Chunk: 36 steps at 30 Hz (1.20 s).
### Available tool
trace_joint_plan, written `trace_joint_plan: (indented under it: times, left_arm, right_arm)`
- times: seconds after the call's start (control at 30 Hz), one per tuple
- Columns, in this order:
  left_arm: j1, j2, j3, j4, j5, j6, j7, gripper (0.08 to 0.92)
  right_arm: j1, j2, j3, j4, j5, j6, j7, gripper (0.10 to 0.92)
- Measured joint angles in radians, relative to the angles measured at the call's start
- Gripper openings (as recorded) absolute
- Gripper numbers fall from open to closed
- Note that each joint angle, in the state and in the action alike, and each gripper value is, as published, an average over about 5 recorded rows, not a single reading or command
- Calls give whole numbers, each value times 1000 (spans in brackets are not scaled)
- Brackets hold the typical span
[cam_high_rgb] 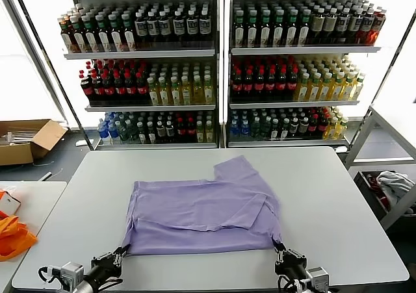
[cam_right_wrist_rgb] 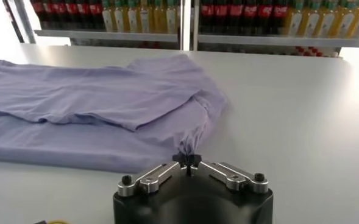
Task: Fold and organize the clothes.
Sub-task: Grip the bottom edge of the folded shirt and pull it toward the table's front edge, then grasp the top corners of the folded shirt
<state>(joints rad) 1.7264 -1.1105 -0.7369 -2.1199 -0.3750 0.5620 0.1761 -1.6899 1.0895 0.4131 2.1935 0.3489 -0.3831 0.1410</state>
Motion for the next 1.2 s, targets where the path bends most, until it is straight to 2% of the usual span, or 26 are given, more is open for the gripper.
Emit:
trace_joint_plan:
  times: [0.27, 0.57, 0.73, 1.0, 1.2]
  left_arm:
    - [2, 24, -58, -17, 8, 2, 3, 467]
    - [-71, 75, -90, -8, -31, -15, 13, 727]
    - [-141, 108, -72, 34, -82, -22, 26, 816]
    - [-339, 154, 16, 184, -203, -5, 31, 823]
    - [-498, 160, 109, 313, -254, 3, 38, 822]
  right_arm:
    - [-38, -24, 35, 52, -15, 11, -34, 542]
    - [72, -89, 113, 34, 49, -2, -92, 783]
    - [249, -113, 92, -74, 104, -24, -145, 821]
    - [622, -62, -49, -367, 140, -88, -214, 823]
    - [870, 19, -157, -604, 141, -127, -243, 823]
